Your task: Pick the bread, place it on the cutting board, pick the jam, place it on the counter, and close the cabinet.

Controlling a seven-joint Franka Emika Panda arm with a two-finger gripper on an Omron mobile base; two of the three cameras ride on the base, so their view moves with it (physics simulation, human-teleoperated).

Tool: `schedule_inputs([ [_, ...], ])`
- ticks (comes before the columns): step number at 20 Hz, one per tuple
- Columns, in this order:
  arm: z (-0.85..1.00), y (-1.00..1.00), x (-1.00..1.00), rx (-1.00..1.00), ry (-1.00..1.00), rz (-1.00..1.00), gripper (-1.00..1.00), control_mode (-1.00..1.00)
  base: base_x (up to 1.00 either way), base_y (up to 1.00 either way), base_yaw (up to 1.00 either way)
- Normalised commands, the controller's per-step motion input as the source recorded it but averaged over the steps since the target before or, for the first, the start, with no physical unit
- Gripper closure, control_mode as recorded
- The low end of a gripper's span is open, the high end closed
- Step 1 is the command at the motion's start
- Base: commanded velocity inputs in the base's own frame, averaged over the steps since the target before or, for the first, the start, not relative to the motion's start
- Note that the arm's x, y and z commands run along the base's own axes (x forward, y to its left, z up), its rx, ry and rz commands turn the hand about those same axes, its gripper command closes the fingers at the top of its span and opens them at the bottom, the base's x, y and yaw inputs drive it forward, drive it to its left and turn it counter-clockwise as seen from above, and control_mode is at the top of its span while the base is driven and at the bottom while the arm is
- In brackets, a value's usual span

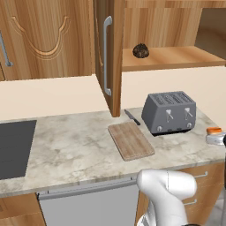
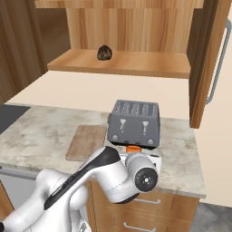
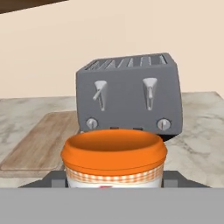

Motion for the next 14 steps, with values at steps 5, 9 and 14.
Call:
schedule_inputs([
  [5,-0.15,0.0,0.25,0.0,0.06,-0.01,1.0,-1.0,0.0,0.0,0.0],
  [9,-0.22,0.0,0.22,0.0,0.06,0.0,1.0,-1.0,0.0,0.0,0.0],
  [14,-0.3,0.0,0.15,0.0,0.05,0.0,1.0,-1.0,0.0,0.0,0.0],
])
